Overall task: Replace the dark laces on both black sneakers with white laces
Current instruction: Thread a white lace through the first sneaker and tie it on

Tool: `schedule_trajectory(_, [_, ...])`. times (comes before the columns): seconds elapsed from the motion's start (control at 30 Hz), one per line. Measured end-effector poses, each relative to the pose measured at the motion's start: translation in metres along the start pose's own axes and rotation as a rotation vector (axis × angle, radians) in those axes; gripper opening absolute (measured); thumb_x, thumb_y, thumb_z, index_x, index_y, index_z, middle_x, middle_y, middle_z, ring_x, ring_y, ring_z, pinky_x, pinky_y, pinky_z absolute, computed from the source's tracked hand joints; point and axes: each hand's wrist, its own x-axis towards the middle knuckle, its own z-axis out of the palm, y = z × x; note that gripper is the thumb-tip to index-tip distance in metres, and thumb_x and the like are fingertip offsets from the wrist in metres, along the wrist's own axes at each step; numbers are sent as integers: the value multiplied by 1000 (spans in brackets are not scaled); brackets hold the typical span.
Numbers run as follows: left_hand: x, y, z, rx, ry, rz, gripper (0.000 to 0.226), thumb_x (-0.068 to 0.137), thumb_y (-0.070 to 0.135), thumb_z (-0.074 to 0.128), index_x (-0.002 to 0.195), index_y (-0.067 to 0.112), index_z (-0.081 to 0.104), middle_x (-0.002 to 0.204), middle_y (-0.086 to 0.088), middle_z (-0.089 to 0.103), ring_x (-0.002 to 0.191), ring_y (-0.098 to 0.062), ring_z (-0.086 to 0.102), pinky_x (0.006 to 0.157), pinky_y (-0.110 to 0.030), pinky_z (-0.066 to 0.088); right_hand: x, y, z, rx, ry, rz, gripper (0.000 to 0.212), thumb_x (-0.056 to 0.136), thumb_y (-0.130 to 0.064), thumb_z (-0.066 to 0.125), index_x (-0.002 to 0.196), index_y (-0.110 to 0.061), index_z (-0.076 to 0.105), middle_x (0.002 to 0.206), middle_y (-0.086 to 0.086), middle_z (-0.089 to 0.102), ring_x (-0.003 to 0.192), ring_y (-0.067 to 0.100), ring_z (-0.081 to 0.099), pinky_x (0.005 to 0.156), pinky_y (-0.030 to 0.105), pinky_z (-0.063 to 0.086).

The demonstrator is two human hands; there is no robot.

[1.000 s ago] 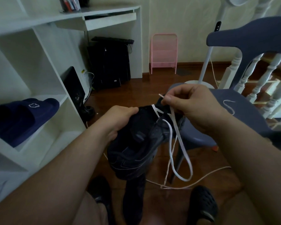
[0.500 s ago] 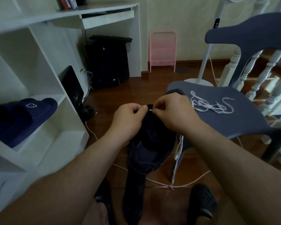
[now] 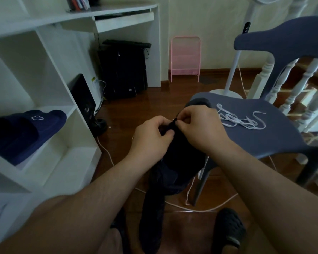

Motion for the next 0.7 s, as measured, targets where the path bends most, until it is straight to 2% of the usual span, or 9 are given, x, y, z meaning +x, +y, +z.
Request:
schedule_trajectory(0.1, [-3, 1, -1, -19, 21, 37, 25, 95, 24, 71, 101, 45, 60, 98, 14, 70, 86, -8, 70, 73, -47, 64, -3, -1, -1, 98, 68, -14, 20, 86, -25, 81, 92, -26, 61, 78, -14, 61, 73, -2, 55, 60, 8, 37])
schedule_trajectory(0.2, [-7, 5, 0, -90, 1, 79, 44, 95, 14, 69, 116, 49, 52, 119, 19, 67, 103, 0, 66, 85, -38, 63, -4, -4, -2, 156, 114, -47, 28, 84, -23, 83, 95, -25, 58, 78, -12, 66, 75, -1, 62, 66, 8, 42])
schedule_trajectory(0.27, [-9, 5, 1, -123, -15, 102, 60, 96, 7, 67, 133, 52, 51, 132, 24, 63, 119, 6, 60, 98, -28, 57, -6, -5, -3, 145, 140, -73, 30, 83, -25, 84, 100, -24, 60, 81, -10, 68, 78, 6, 66, 70, 19, 50])
schedule_trajectory(0.33, [-6, 3, 3, -134, -14, 92, 64, 97, 6, 65, 135, 56, 56, 133, 27, 63, 125, 4, 58, 104, -30, 55, -7, -5, -4, 109, 158, -99, 32, 83, -28, 84, 103, -23, 61, 81, -9, 67, 78, 10, 65, 72, 25, 52])
schedule_trajectory(0.43, [-2, -2, 6, -226, 42, 13, 63, 97, 5, 64, 128, 60, 63, 127, 27, 67, 122, 0, 62, 101, -34, 59, -5, -4, -2, 35, 164, -138, 31, 82, -36, 84, 93, -22, 58, 79, -10, 58, 75, 13, 57, 68, 28, 44])
schedule_trajectory(0.5, [1, -2, 6, -336, 127, -60, 60, 97, 1, 64, 128, 52, 68, 121, 26, 69, 114, 1, 66, 97, -32, 61, -4, -3, 1, -46, 183, -146, 33, 84, -42, 80, 82, -23, 53, 79, -8, 52, 76, 16, 51, 67, 30, 35])
schedule_trajectory(0.57, [7, -1, 2, -451, 222, -108, 57, 97, -2, 64, 133, 42, 68, 118, 24, 71, 112, 1, 68, 97, -32, 61, -6, -3, 2, -127, 169, -120, 30, 88, -43, 73, 76, -25, 51, 78, -7, 50, 78, 19, 49, 67, 32, 34])
schedule_trajectory(0.63, [10, 0, -4, -511, 324, -114, 56, 96, -1, 66, 137, 37, 67, 117, 22, 73, 111, 2, 69, 99, -33, 60, -9, -1, 2, -141, 123, -63, 28, 90, -42, 67, 76, -26, 50, 76, -7, 50, 76, 20, 52, 62, 34, 36])
schedule_trajectory(0.7, [11, 1, -7, -528, 385, -98, 55, 95, 1, 68, 139, 34, 66, 118, 21, 74, 111, 4, 69, 103, -34, 58, -10, 4, 1, -105, 79, 11, 25, 91, -39, 65, 84, -24, 47, 77, -5, 51, 74, 24, 53, 58, 35, 36])
